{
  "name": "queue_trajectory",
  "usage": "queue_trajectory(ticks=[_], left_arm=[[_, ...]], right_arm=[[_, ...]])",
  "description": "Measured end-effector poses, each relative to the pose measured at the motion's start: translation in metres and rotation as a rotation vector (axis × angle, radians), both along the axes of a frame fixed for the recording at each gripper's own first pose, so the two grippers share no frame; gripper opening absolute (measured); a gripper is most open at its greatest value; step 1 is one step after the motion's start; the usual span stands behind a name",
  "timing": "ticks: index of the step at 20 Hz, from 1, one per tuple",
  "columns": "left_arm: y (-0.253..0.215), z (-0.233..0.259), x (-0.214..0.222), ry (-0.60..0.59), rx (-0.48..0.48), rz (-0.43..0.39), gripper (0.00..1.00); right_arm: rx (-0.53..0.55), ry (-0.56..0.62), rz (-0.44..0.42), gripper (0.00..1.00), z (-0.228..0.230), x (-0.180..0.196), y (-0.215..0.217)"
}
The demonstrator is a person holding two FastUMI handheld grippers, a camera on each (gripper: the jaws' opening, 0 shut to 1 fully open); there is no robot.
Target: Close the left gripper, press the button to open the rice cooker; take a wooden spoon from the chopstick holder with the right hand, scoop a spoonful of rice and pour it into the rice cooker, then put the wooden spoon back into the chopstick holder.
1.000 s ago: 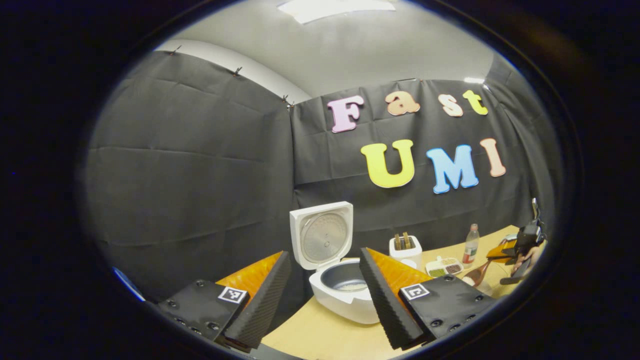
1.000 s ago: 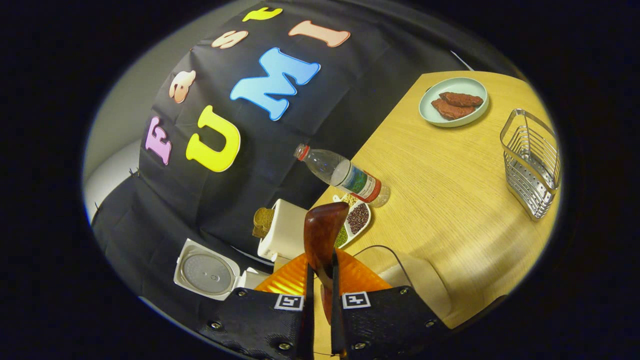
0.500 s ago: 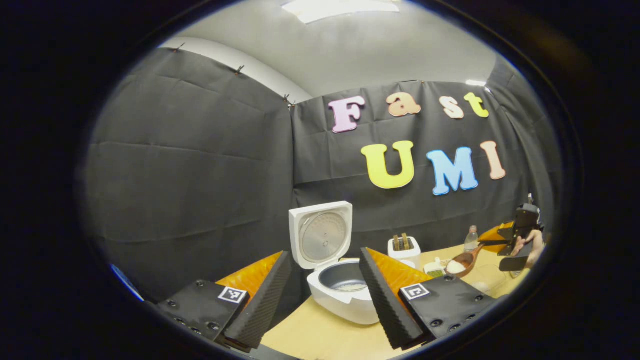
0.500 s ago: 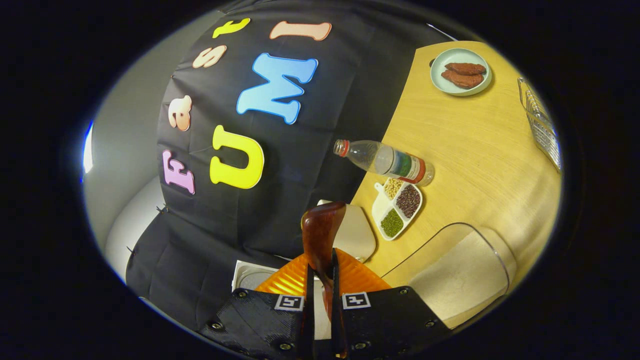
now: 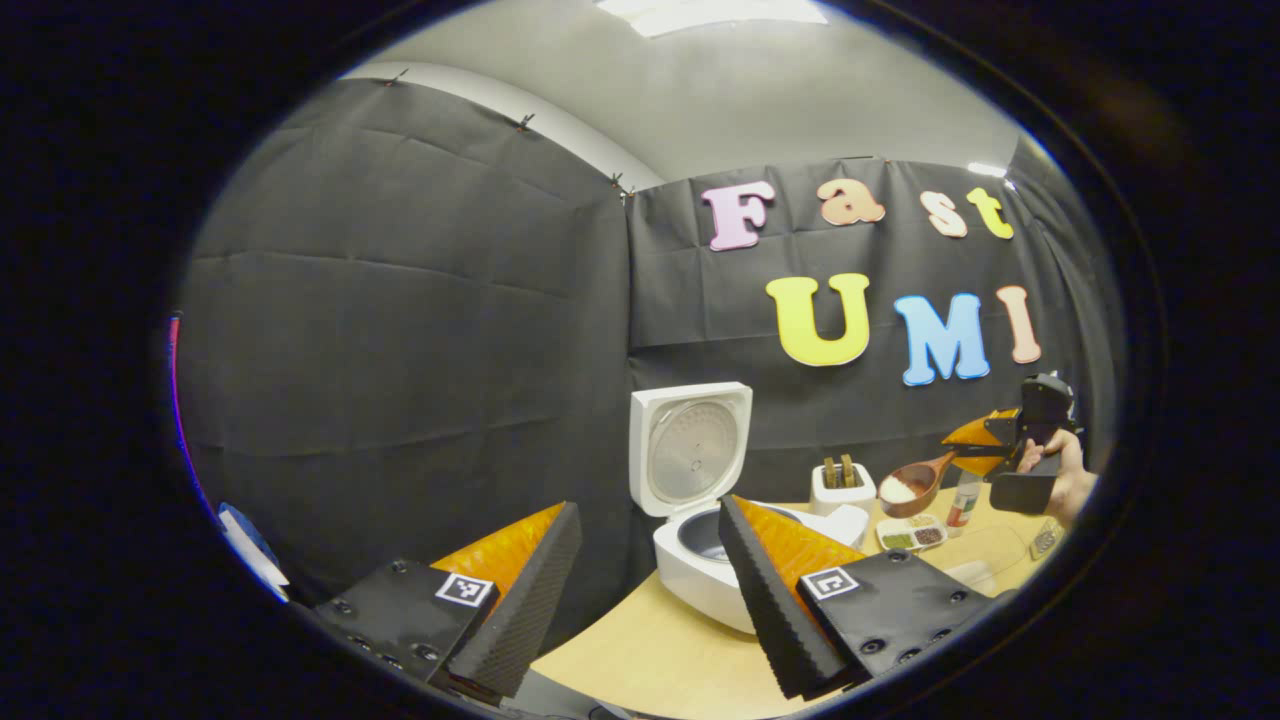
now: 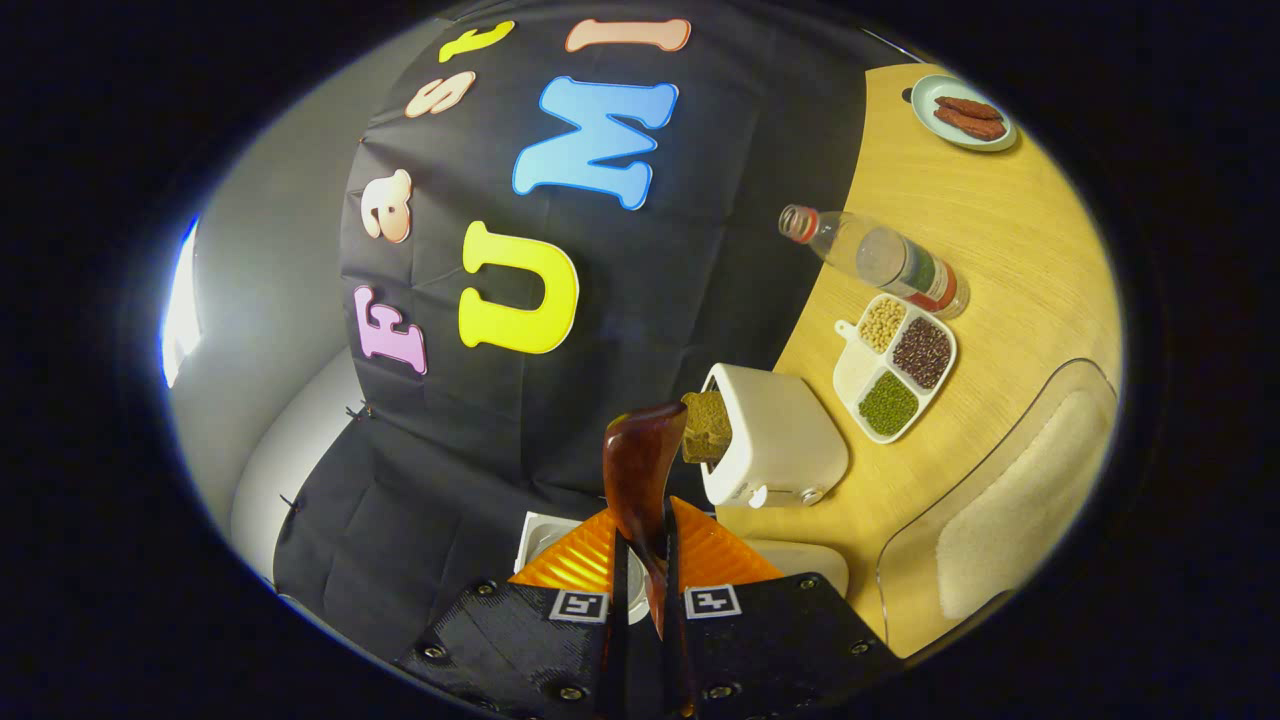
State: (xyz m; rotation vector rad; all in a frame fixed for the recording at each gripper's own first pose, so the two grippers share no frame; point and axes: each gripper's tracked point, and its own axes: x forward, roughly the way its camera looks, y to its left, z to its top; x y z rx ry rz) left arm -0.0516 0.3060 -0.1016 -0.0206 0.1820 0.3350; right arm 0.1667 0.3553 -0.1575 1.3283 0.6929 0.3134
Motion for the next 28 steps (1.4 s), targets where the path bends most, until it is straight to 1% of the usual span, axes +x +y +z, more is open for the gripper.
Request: queue_trajectory(ticks=[4, 10, 11, 12, 13, 16, 19, 20, 23, 25, 26, 27, 28], left_arm=[[0.018, -0.008, -0.015, 0.016, -0.001, 0.043, 0.96], [0.038, -0.021, -0.032, 0.045, -0.001, 0.098, 0.96], [0.042, -0.024, -0.037, 0.051, -0.001, 0.111, 0.92], [0.047, -0.027, -0.042, 0.057, -0.003, 0.123, 0.92], [0.051, -0.030, -0.044, 0.062, -0.007, 0.135, 0.96], [0.063, -0.036, -0.057, 0.074, -0.010, 0.169, 0.96], [0.070, -0.046, -0.066, 0.096, -0.028, 0.194, 0.96], [0.071, -0.047, -0.070, 0.101, -0.031, 0.202, 0.92], [0.076, -0.047, -0.080, 0.106, -0.026, 0.221, 0.92], [0.076, -0.051, -0.083, 0.114, -0.013, 0.224, 0.92], [0.076, -0.051, -0.084, 0.116, -0.009, 0.224, 0.96], [0.076, -0.051, -0.085, 0.118, -0.008, 0.224, 0.96], [0.074, -0.049, -0.087, 0.119, -0.008, 0.226, 0.92]], right_arm=[[0.002, -0.030, 0.045, 0.13, 0.009, 0.008, 0.044], [-0.021, -0.063, 0.111, 0.13, 0.005, 0.020, 0.108], [-0.034, -0.069, 0.127, 0.13, 0.002, 0.021, 0.121], [-0.050, -0.077, 0.141, 0.13, -0.001, 0.023, 0.132], [-0.079, -0.089, 0.163, 0.13, -0.005, 0.022, 0.144], [-0.159, -0.114, 0.234, 0.13, -0.019, 0.015, 0.179], [-0.235, -0.160, 0.305, 0.13, -0.030, 0.008, 0.211], [-0.287, -0.183, 0.331, 0.13, -0.033, 0.004, 0.220], [-0.469, -0.286, 0.382, 0.13, -0.040, 0.000, 0.234], [-0.561, -0.371, 0.415, 0.13, -0.036, -0.003, 0.241], [-0.596, -0.406, 0.428, 0.13, -0.035, -0.004, 0.245], [-0.626, -0.440, 0.442, 0.13, -0.034, -0.006, 0.247], [-0.661, -0.476, 0.457, 0.13, -0.031, -0.009, 0.250]])
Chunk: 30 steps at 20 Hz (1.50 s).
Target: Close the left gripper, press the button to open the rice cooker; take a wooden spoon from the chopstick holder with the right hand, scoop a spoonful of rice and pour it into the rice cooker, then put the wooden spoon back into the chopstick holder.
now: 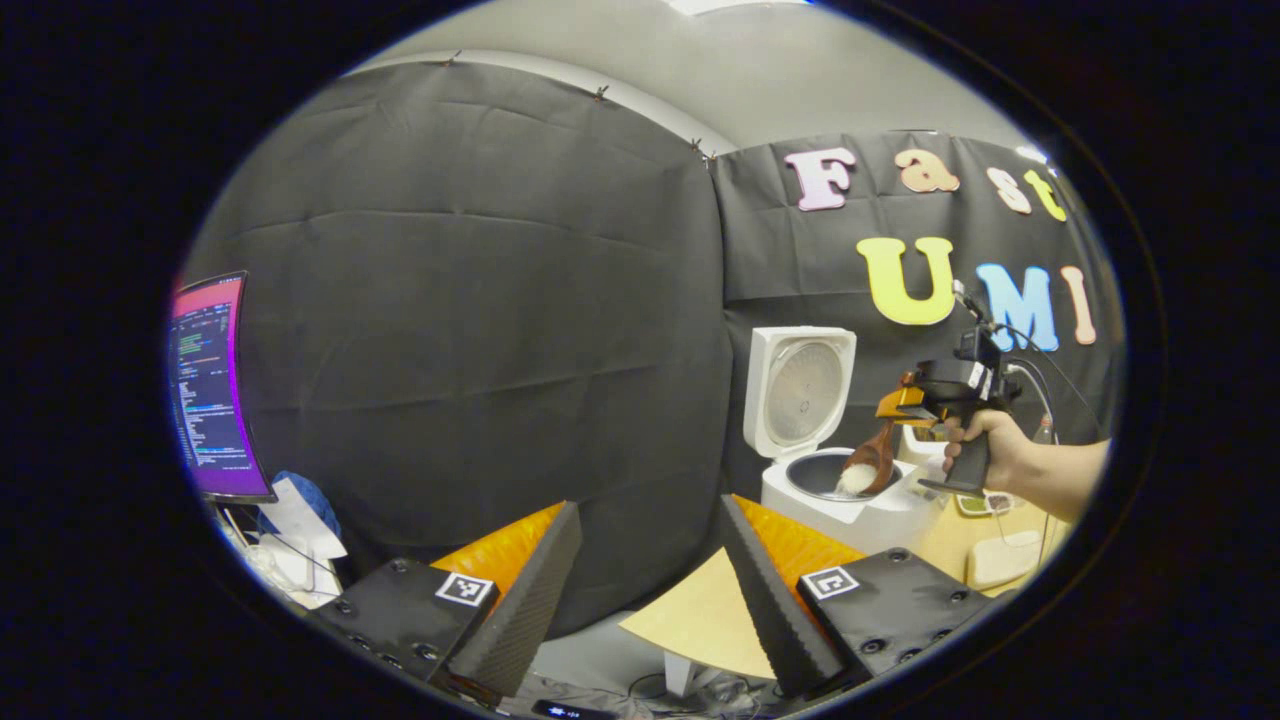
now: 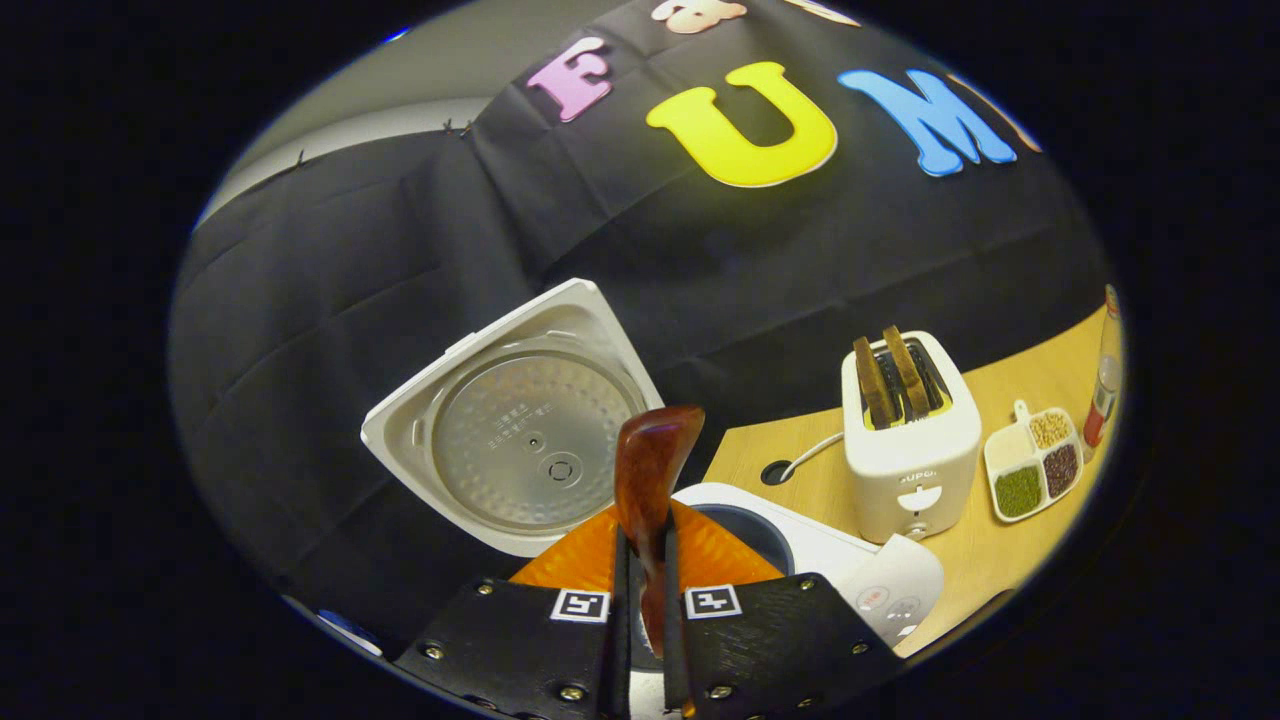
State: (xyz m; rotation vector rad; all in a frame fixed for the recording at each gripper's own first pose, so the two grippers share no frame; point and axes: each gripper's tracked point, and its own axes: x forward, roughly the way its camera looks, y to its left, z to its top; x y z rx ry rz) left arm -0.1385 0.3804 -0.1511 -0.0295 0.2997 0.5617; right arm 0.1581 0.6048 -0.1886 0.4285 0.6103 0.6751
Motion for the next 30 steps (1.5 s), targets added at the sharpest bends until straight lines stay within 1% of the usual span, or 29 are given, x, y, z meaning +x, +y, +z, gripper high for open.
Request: queue_trajectory(ticks=[1, 7, 8, 9, 13, 17, 19, 21, 23, 24, 26, 27, 30], left_arm=[[0.000, -0.001, -0.003, -0.001, 0.001, 0.002, 0.96], [0.004, 0.002, -0.012, -0.003, 0.006, 0.022, 0.96], [0.004, 0.003, -0.014, -0.004, 0.006, 0.024, 1.00], [0.004, 0.003, -0.015, -0.003, 0.010, 0.025, 0.96], [0.003, 0.005, -0.011, -0.006, 0.021, 0.026, 0.96], [0.002, 0.007, -0.013, -0.010, 0.021, 0.031, 0.96], [0.001, 0.005, -0.013, -0.004, 0.017, 0.032, 0.96], [-0.001, 0.006, -0.015, 0.000, 0.019, 0.024, 0.96], [-0.008, 0.007, -0.014, 0.000, 0.027, 0.009, 0.96], [-0.013, 0.011, -0.012, -0.004, 0.029, 0.002, 0.92], [-0.020, 0.016, -0.004, -0.010, 0.025, -0.013, 0.92], [-0.023, 0.017, 0.003, -0.015, 0.024, -0.024, 0.96], [-0.032, 0.027, 0.019, -0.037, 0.029, -0.062, 0.96]], right_arm=[[-0.037, -0.049, 0.021, 0.13, 0.003, -0.002, 0.002], [-0.238, -0.342, 0.127, 0.13, 0.022, -0.015, 0.015], [-0.272, -0.391, 0.149, 0.13, 0.023, -0.018, 0.018], [-0.303, -0.436, 0.168, 0.13, 0.025, -0.019, 0.020], [-0.437, -0.632, 0.236, 0.13, 0.032, -0.027, 0.024], [-0.541, -0.729, 0.282, 0.13, 0.020, -0.025, 0.027], [-0.544, -0.720, 0.292, 0.13, 0.017, -0.026, 0.025], [-0.497, -0.653, 0.288, 0.13, 0.018, -0.030, 0.022], [-0.410, -0.559, 0.268, 0.13, 0.026, -0.030, 0.018], [-0.363, -0.502, 0.250, 0.13, 0.031, -0.027, 0.015], [-0.263, -0.385, 0.206, 0.13, 0.041, -0.025, 0.006], [-0.214, -0.340, 0.181, 0.13, 0.049, -0.022, -0.001], [-0.077, -0.221, 0.123, 0.13, 0.072, -0.016, -0.027]])
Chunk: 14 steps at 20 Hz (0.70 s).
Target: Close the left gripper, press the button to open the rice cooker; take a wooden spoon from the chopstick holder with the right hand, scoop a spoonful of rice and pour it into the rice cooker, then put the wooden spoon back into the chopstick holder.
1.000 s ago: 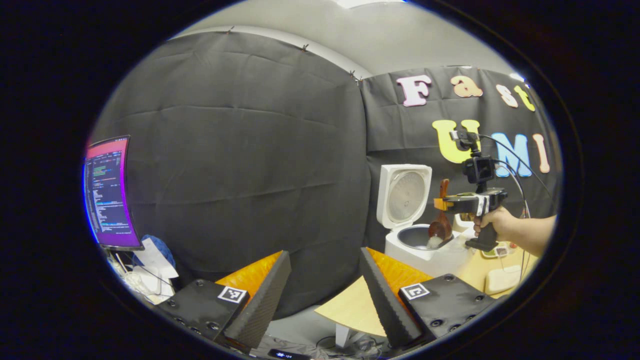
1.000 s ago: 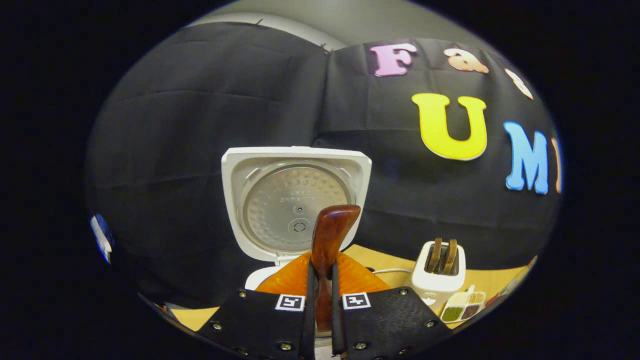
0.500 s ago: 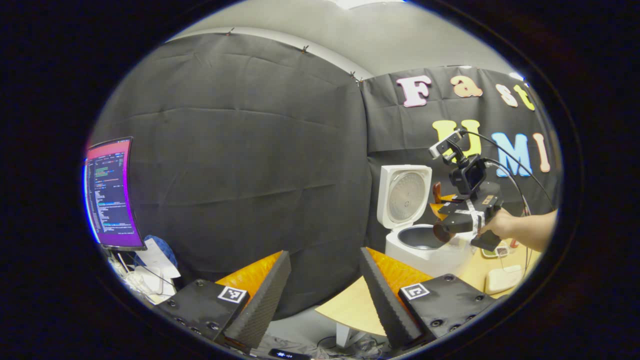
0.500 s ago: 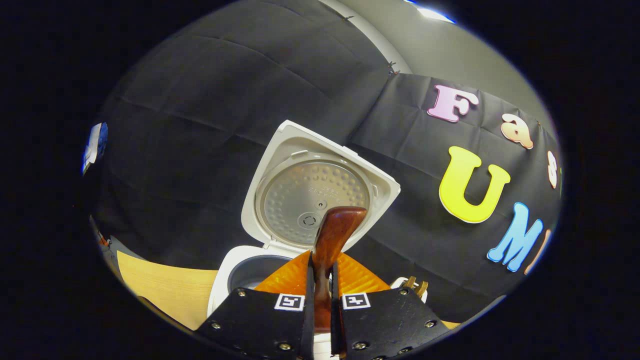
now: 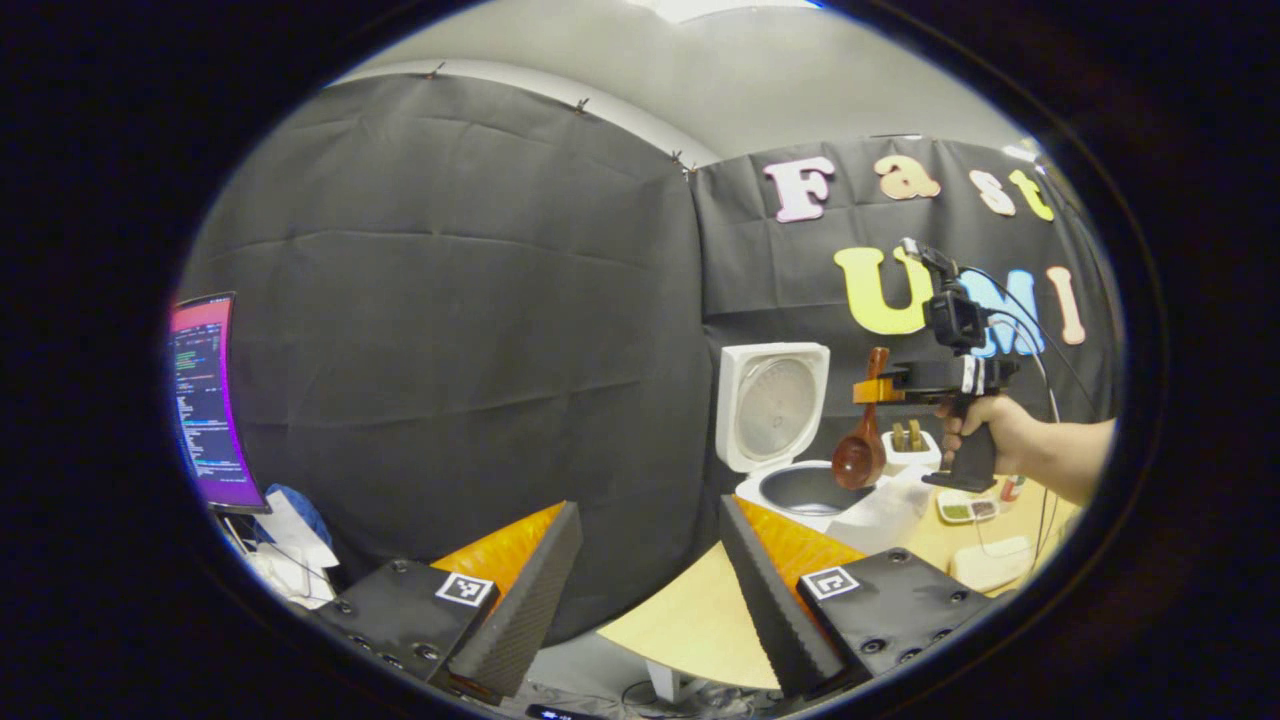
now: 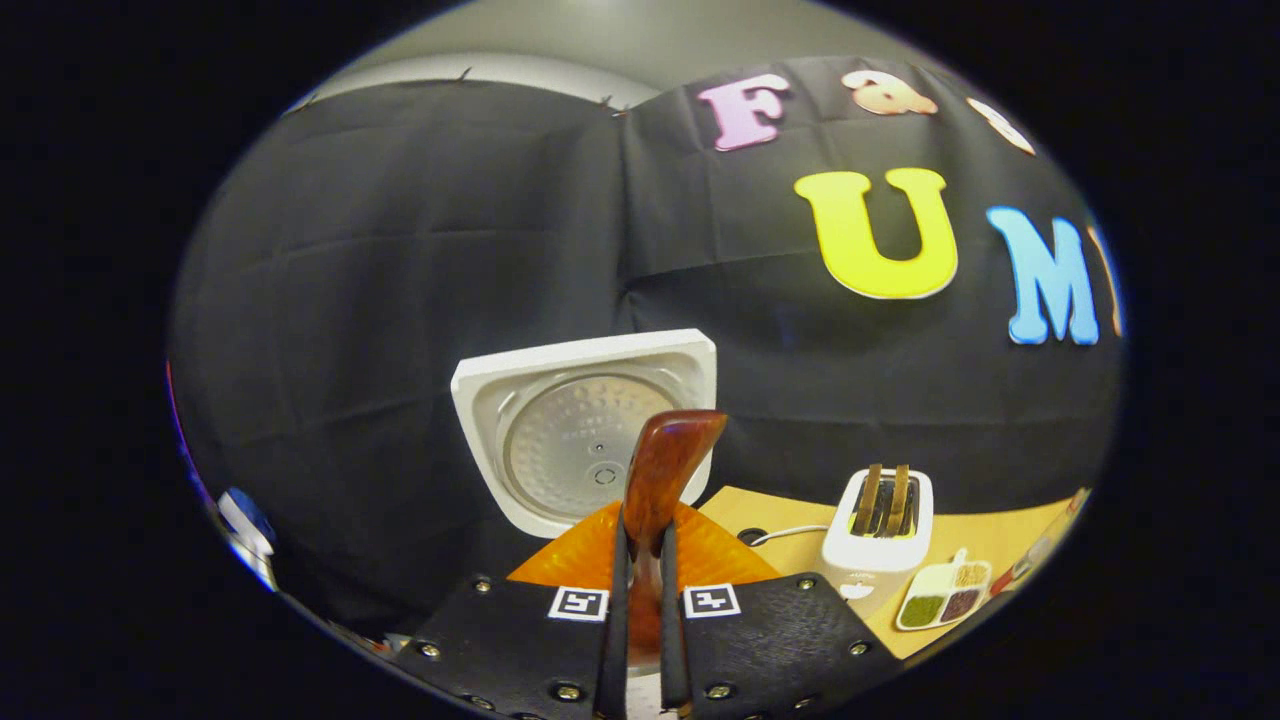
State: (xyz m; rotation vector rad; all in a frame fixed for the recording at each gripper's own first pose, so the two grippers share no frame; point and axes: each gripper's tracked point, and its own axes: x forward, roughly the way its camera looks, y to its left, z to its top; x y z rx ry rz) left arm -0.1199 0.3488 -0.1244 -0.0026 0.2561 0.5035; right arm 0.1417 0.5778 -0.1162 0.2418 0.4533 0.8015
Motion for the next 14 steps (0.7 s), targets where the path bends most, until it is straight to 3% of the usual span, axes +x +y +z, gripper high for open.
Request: queue_trajectory(ticks=[3, 7, 13, 14], left_arm=[[-0.013, 0.008, 0.021, -0.028, 0.007, -0.032, 1.00], [-0.025, 0.020, 0.042, -0.071, 0.000, -0.076, 0.96], [-0.048, 0.028, 0.071, -0.106, 0.002, -0.146, 0.96], [-0.052, 0.030, 0.075, -0.110, -0.001, -0.155, 1.00]], right_arm=[[0.074, 0.044, -0.065, 0.13, 0.017, 0.008, -0.034], [0.111, 0.073, -0.132, 0.13, 0.030, 0.014, -0.079], [0.104, 0.070, -0.256, 0.13, 0.039, 0.022, -0.163], [0.103, 0.069, -0.276, 0.13, 0.039, 0.023, -0.176]])
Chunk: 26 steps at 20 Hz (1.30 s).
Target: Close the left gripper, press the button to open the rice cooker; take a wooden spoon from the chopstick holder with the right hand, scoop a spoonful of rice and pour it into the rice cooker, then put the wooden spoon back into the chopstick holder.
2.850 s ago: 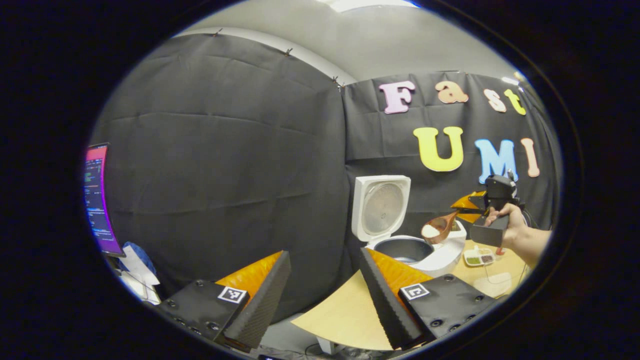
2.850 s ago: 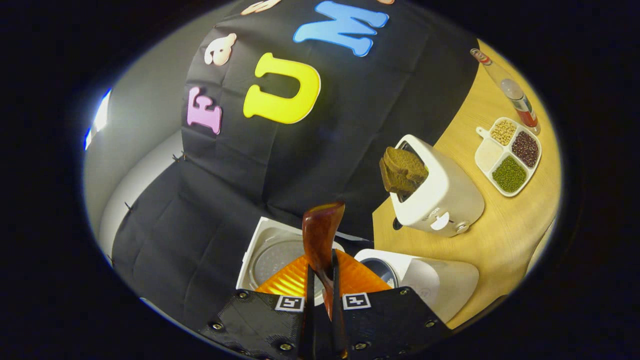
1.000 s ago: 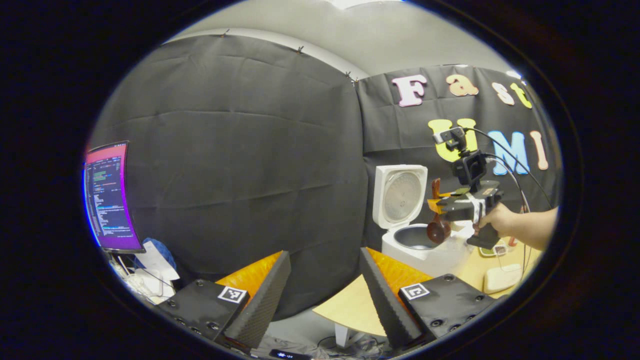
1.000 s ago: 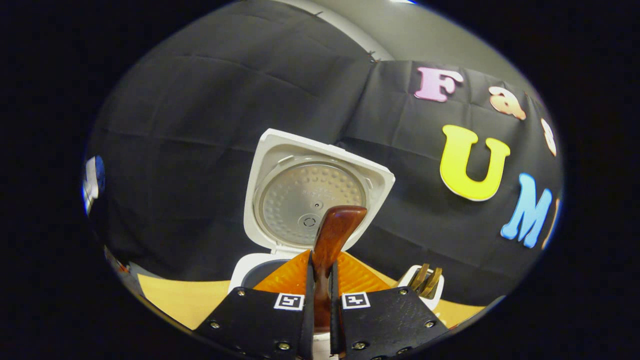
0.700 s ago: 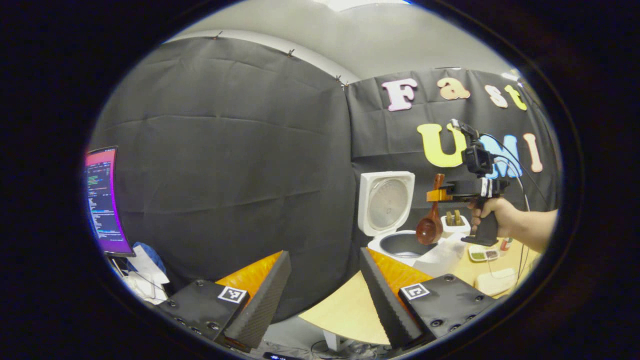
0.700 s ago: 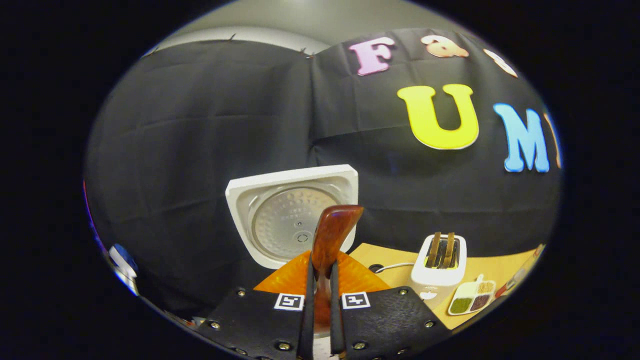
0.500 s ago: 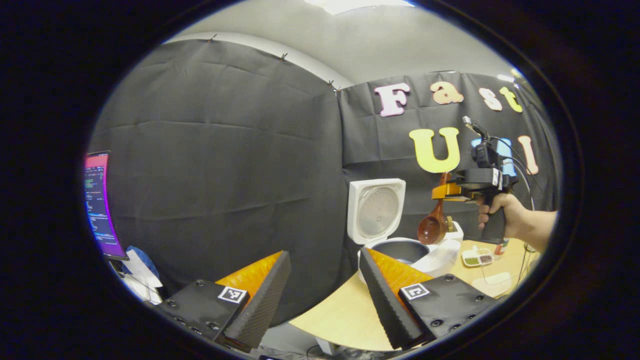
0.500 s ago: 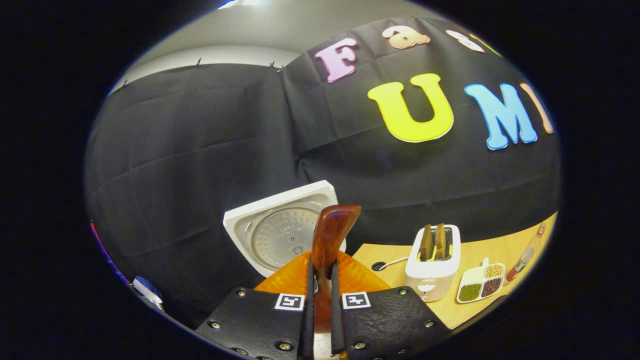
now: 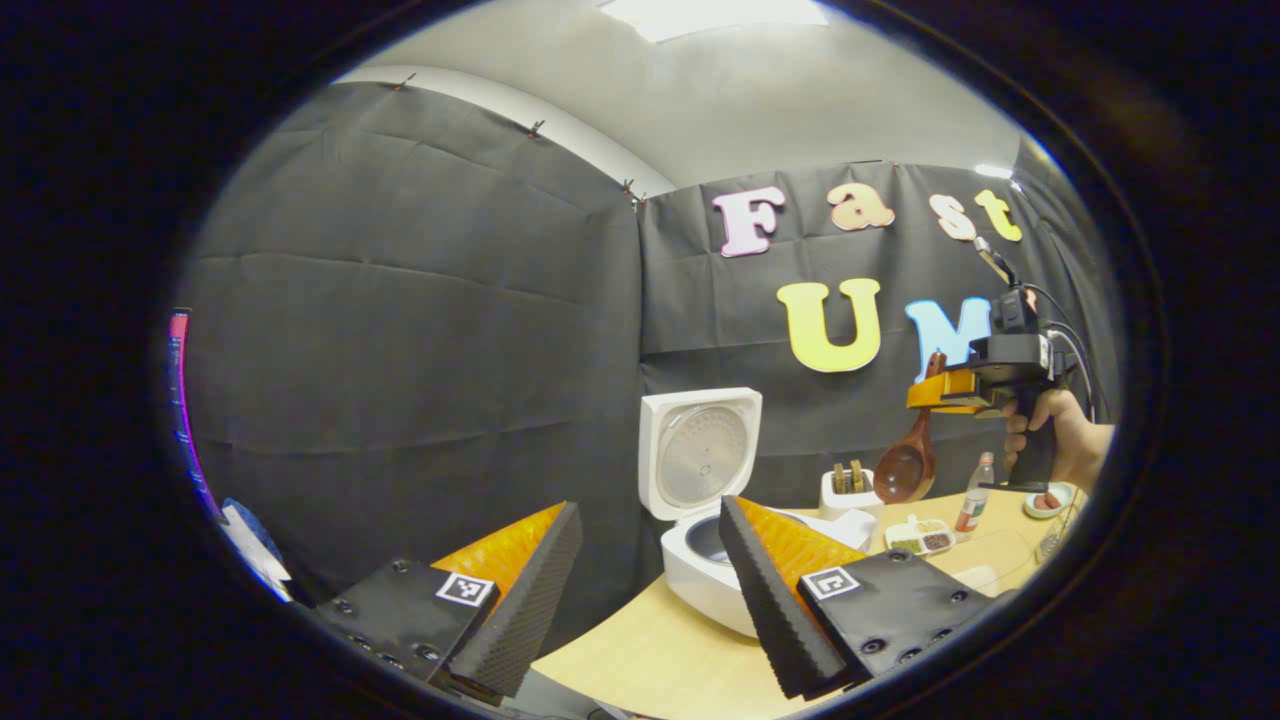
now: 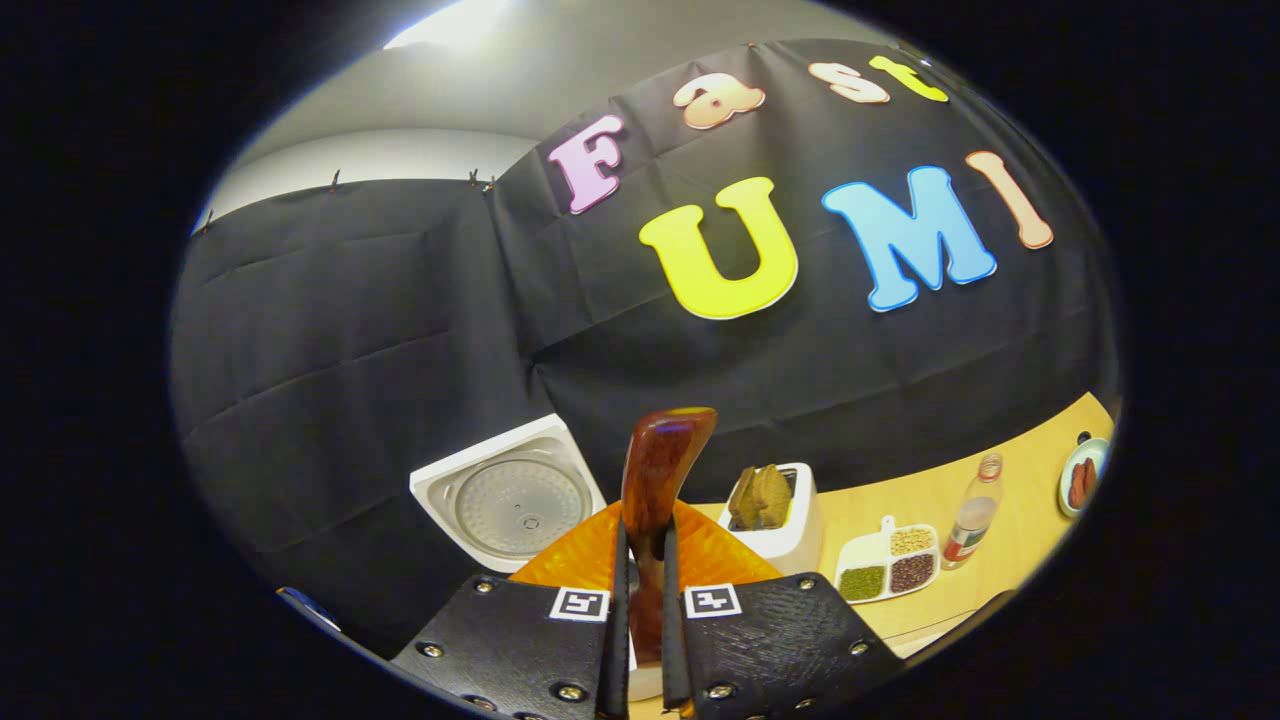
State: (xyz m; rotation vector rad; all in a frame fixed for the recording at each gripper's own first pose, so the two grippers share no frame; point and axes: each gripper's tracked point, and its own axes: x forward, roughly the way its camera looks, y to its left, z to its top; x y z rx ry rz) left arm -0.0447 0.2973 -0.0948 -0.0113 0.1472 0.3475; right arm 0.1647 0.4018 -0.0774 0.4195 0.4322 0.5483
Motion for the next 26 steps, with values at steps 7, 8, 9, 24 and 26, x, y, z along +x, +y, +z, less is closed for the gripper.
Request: queue_trajectory(ticks=[7, 8, 9, 24, 26], left_arm=[[-0.046, 0.018, 0.022, -0.032, -0.001, -0.074, 0.96], [-0.053, 0.020, 0.024, -0.036, -0.005, -0.083, 0.96], [-0.058, 0.022, 0.028, -0.044, -0.008, -0.093, 1.00], [-0.171, 0.048, 0.055, -0.086, -0.045, -0.234, 0.96], [-0.183, 0.050, 0.057, -0.081, -0.042, -0.248, 0.96]], right_arm=[[-0.036, 0.013, -0.133, 0.13, -0.002, 0.004, -0.104], [-0.042, 0.015, -0.154, 0.13, -0.004, 0.005, -0.121], [-0.046, 0.017, -0.177, 0.13, -0.004, 0.003, -0.137], [-0.173, 0.064, -0.464, 0.13, -0.041, -0.020, -0.360], [-0.197, 0.089, -0.490, 0.13, -0.059, -0.025, -0.382]])
